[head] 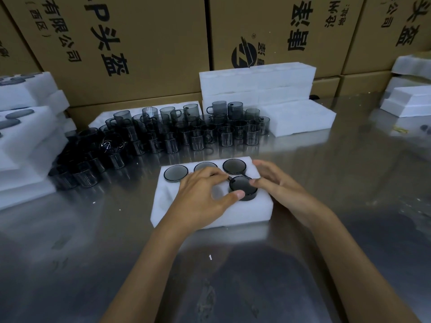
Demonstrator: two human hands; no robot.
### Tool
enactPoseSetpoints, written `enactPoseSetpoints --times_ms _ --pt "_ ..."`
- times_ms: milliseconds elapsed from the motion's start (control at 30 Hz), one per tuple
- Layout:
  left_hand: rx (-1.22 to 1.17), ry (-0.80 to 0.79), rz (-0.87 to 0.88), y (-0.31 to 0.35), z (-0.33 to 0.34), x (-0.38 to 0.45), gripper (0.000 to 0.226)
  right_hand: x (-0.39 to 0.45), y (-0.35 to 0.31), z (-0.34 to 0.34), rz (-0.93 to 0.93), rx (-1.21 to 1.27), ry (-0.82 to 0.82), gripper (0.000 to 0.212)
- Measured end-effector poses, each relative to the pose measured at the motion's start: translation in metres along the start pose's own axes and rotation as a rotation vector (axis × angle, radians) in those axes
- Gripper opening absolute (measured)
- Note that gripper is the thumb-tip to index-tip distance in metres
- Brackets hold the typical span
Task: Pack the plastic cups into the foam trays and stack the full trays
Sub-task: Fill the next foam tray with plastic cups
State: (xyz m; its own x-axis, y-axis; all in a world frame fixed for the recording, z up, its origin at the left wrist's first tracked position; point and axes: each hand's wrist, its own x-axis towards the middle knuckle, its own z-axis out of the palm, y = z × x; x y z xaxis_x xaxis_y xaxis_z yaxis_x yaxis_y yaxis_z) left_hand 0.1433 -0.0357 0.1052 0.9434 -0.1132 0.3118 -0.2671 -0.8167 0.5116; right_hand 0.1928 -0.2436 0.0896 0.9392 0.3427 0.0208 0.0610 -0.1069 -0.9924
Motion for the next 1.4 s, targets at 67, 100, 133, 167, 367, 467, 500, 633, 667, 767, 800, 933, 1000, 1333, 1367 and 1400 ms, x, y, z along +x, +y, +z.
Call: enactPoseSetpoints --times_ms 67,100,133,167,367,467,500,633,667,767,800,933,1000,1333,1367,1400 --pt "0.018 -0.006 -0.001 -0.001 0.001 0.001 0.059 0.0 0.0 0.0 -0.005 -0.004 0.0 0.047" --pt "0.027 -0.007 -0.005 -0.001 0.002 0.001 0.059 0.0 0.0 0.001 -0.01 -0.004 -0.002 0.047" --pt "0.031 -0.006 -0.013 0.0 0.002 0.001 0.06 0.0 0.0 0.001 -0.014 0.002 -0.003 0.047" --pt "0.031 -0.004 -0.019 0.001 0.002 0.001 0.06 0.0 0.001 0.001 -0.016 0.009 -0.002 0.047" --pt "-0.105 0.099 0.071 0.006 -0.003 -0.002 0.038 0.001 0.003 -0.001 -0.014 0.041 -0.02 0.048" --pt "-0.14 0.119 0.061 0.005 -0.005 0.0 0.025 0.001 0.002 -0.002 -0.017 0.049 -0.032 0.048" --pt "-0.125 0.114 0.067 0.005 -0.005 0.0 0.023 0.0 0.001 -0.003 -0.031 0.026 -0.028 0.048" --pt "-0.107 0.118 0.089 0.005 -0.003 0.0 0.021 -0.004 -0.007 -0.012 -0.092 -0.135 -0.083 0.039" --pt "-0.11 0.123 0.085 0.005 -0.003 0.0 0.02 -0.005 -0.008 -0.013 -0.094 -0.161 -0.118 0.038" --pt "-0.055 0.118 0.061 0.003 -0.002 0.0 0.021 -0.007 -0.009 -0.01 -0.052 -0.21 -0.14 0.037" --pt "-0.011 0.102 0.047 0.003 -0.002 0.0 0.021 -0.007 -0.01 -0.008 -0.032 -0.208 -0.131 0.036" --pt "0.069 0.04 -0.001 0.0 -0.002 0.0 0.022 -0.008 -0.011 -0.002 0.041 -0.17 -0.125 0.037" --pt "0.052 0.039 -0.006 0.001 -0.003 -0.001 0.022 -0.007 -0.01 -0.002 0.041 -0.148 -0.144 0.037" --pt "-0.15 0.054 -0.001 0.006 -0.01 -0.002 0.026 -0.004 -0.006 -0.004 -0.05 0.07 -0.038 0.036" --pt "-0.212 0.084 -0.001 0.006 -0.013 -0.002 0.026 -0.003 -0.006 -0.003 -0.063 0.095 0.048 0.033" --pt "-0.246 0.129 -0.006 0.004 -0.017 -0.001 0.026 -0.001 -0.005 -0.001 -0.074 0.102 0.157 0.027"
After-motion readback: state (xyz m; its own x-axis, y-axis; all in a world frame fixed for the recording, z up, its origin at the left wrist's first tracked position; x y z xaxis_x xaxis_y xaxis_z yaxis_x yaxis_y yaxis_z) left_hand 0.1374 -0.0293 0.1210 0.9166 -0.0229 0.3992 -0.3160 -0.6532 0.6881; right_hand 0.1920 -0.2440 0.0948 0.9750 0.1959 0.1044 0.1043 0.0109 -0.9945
